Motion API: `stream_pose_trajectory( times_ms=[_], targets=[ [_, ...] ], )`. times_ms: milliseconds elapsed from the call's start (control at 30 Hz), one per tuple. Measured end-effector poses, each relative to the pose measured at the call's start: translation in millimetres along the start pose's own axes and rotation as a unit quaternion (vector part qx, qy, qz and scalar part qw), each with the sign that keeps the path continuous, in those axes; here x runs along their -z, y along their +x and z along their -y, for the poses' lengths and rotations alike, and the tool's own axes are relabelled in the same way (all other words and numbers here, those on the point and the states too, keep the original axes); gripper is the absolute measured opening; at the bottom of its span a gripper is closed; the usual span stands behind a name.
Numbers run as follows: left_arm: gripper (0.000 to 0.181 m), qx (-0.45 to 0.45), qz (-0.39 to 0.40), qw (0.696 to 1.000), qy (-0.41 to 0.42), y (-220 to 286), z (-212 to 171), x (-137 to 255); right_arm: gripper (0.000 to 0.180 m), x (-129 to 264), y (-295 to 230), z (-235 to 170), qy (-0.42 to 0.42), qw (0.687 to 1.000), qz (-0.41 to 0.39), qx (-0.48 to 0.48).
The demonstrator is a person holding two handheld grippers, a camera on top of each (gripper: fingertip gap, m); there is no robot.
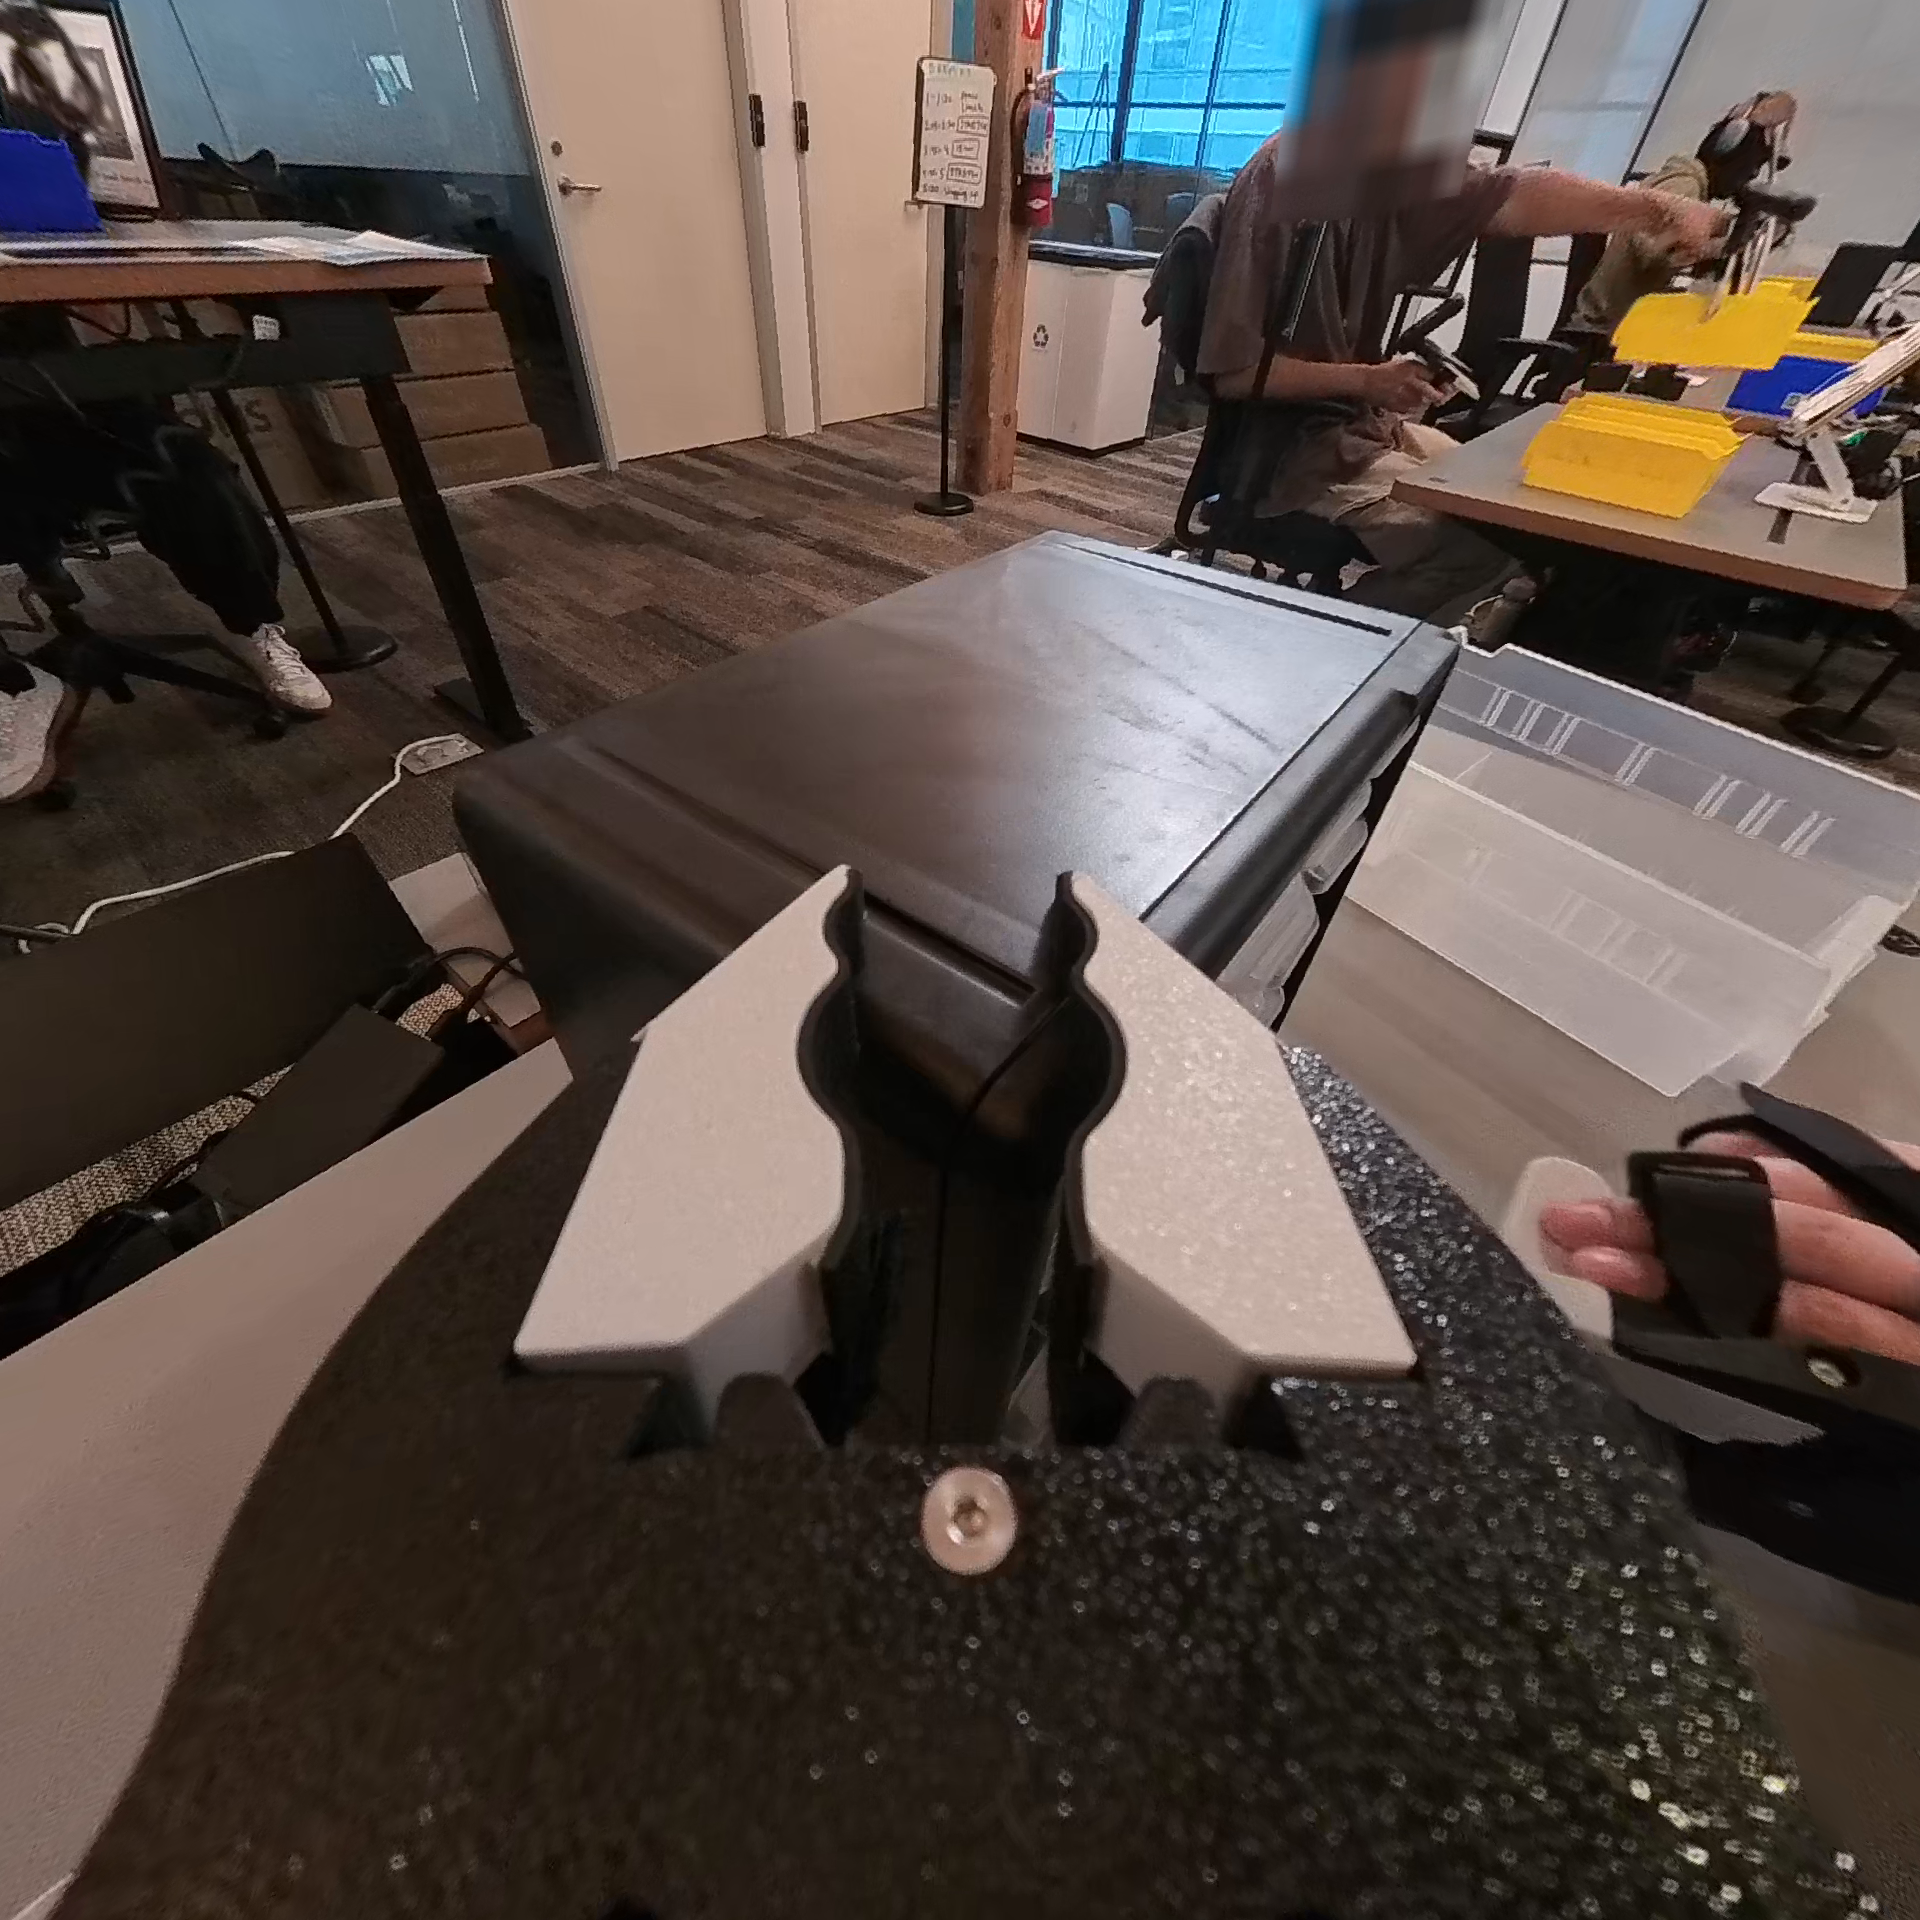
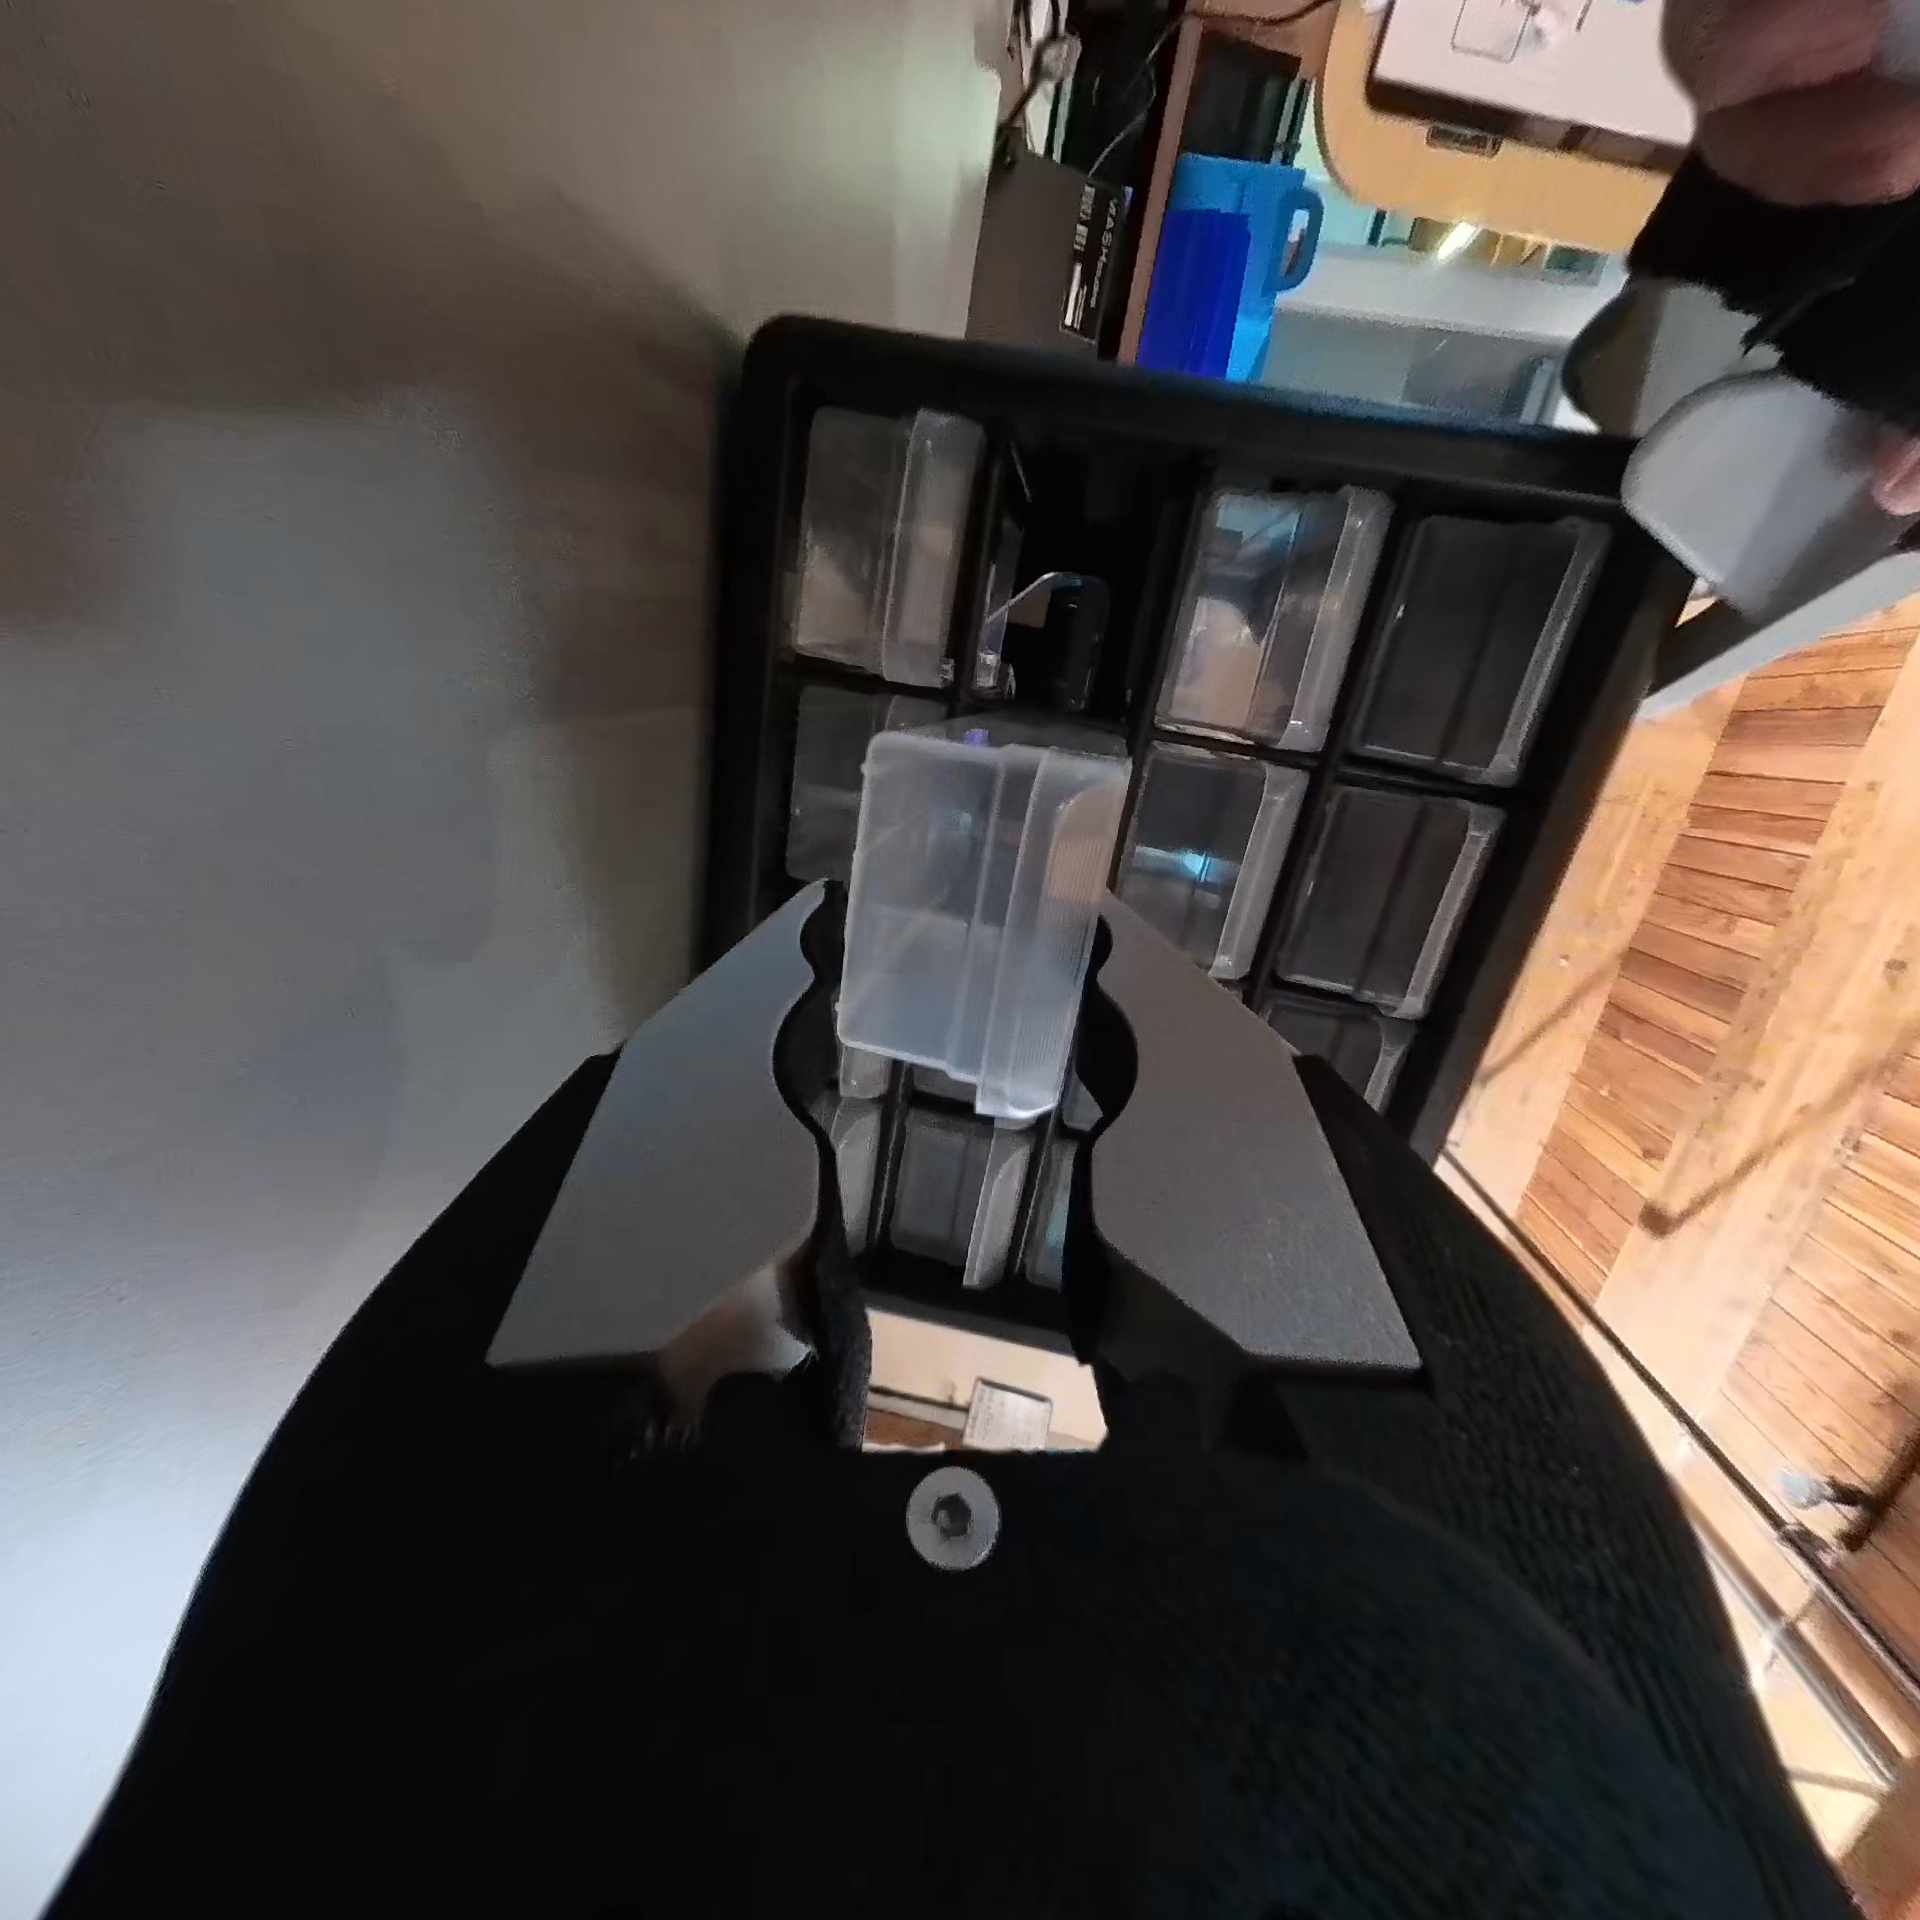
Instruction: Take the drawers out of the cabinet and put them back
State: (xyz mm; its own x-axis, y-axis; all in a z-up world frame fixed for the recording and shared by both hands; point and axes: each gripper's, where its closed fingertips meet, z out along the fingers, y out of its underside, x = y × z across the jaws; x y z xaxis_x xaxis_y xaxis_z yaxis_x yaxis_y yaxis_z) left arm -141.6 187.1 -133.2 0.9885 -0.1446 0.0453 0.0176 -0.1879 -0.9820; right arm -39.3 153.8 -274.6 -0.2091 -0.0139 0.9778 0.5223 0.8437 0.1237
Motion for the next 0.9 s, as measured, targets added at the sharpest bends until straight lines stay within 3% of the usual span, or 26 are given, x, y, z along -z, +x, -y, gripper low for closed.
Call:
stream_pose_trajectory(
  times_ms=[33,333,567,667,767,900],
  targets=[
    [0.034,0.0,0.0,1.0,0.0,0.0,0.0,0.0,0.042,4.5,-1.2,1.7,0.002,1.0,0.001,0.002],
    [0.034,0.0,0.0,1.0,0.0,0.2,-0.1,0.1,0.042,39.5,-4.1,2.8,0.0,0.999,0.031,-0.017],
    [0.034,0.0,0.001,1.0,0.0,0.1,0.0,-0.1,0.041,70.0,-2.3,23.9,0.086,0.991,0.092,-0.044],
    [0.034,0.0,0.001,1.0,0.0,0.1,0.1,0.0,0.041,89.5,9.0,21.2,0.113,0.978,0.132,-0.113],
    [0.034,0.0,0.0,1.0,0.0,0.1,0.2,-0.1,0.041,113.2,43.0,-7.5,0.104,0.967,0.132,-0.194],
    [0.034,0.001,-0.002,1.0,0.002,0.1,0.2,0.0,0.041,145.3,94.3,-92.4,-0.003,0.962,0.072,-0.263]
  ],
)
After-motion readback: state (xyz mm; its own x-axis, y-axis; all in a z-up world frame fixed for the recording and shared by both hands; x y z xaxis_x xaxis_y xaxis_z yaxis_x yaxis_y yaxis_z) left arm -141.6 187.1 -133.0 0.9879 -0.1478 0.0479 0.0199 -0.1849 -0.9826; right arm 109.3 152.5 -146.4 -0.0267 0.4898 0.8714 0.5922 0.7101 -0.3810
